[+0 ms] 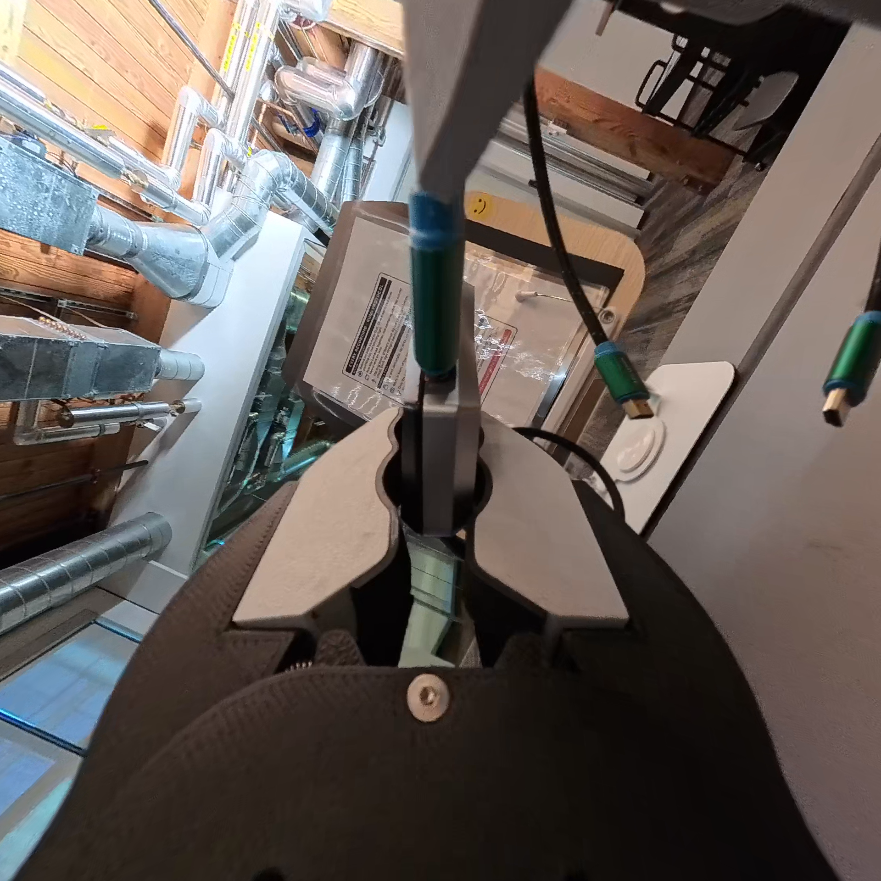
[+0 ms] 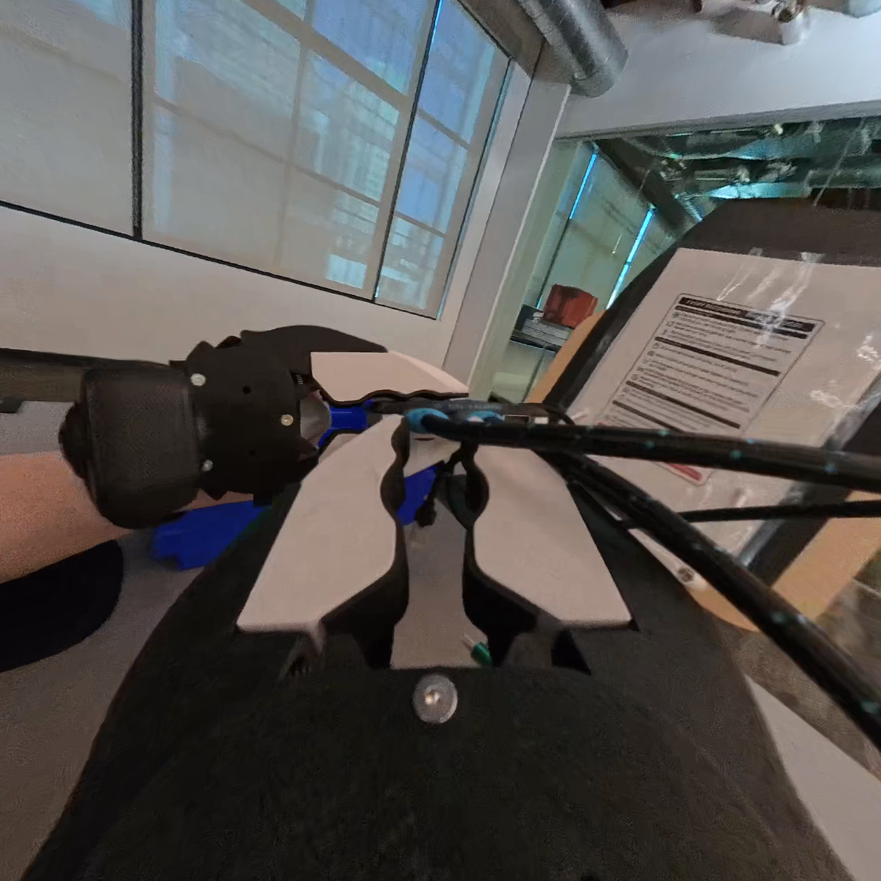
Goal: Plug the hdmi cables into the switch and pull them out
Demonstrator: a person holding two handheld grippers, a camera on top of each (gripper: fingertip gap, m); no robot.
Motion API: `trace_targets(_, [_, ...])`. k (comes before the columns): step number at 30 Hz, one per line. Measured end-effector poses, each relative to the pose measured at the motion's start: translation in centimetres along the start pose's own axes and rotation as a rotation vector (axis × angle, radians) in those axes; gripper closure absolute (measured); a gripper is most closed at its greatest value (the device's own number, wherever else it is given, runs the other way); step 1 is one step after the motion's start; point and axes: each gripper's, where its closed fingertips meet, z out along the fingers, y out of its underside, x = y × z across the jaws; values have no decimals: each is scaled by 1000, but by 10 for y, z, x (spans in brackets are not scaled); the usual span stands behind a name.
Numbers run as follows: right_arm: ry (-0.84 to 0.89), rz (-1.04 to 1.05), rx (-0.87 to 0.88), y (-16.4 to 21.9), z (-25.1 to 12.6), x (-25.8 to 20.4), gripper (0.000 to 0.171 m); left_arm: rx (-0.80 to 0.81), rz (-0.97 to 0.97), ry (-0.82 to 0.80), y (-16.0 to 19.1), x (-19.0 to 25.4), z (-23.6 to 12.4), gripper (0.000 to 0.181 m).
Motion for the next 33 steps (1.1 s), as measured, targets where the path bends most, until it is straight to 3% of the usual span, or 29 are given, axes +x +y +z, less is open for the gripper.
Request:
trace_targets(12, [-120, 117, -84, 12, -2, 1, 160, 30, 80, 51, -5, 15, 1, 159])
trace_targets(26, [-191, 264, -21, -5, -9, 3, 160, 93, 40, 35, -17, -4, -6, 159])
trace_targets(33, [-129, 105, -23, -13, -9, -6, 160, 44, -21, 7, -21, -6, -7, 156])
